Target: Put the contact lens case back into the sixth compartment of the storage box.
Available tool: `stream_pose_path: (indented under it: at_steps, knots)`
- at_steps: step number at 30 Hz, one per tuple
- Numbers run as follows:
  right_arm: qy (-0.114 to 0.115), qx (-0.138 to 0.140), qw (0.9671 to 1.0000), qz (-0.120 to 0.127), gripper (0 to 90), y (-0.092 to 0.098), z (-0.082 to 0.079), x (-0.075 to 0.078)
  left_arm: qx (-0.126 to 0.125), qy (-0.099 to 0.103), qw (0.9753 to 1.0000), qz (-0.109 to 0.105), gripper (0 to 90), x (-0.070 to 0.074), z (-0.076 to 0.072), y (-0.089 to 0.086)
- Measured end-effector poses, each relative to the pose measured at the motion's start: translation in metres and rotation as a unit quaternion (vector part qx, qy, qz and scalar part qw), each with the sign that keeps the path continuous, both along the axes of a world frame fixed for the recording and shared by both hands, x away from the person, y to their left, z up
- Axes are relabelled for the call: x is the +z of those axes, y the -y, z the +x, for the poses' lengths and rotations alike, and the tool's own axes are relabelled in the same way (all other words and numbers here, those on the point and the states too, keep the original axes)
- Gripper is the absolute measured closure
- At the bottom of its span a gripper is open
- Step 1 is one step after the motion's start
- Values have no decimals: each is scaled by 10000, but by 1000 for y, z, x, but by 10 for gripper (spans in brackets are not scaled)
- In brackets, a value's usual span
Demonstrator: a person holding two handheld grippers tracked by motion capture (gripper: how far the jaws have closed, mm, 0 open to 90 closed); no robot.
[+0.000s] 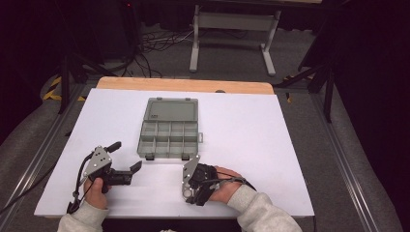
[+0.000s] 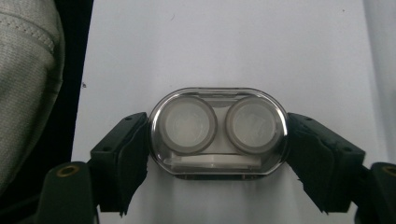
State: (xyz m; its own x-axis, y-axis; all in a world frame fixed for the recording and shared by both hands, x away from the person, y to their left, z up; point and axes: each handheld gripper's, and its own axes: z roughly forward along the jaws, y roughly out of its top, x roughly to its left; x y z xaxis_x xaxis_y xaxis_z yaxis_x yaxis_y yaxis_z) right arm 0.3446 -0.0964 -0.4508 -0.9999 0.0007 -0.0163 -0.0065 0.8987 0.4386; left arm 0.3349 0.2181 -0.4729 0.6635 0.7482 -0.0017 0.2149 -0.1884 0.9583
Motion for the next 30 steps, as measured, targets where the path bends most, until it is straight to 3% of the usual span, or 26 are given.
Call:
stream_pose_path:
  at_steps: [22, 30]
  knots:
    - [78, 49, 10000, -32, 267, -1, -1, 2, -9, 12, 10000, 9, 3, 0, 0, -1]
    - [161, 45, 9998, 81, 267, -1, 1, 11, -12, 10, 10000, 8, 2, 0, 0, -1]
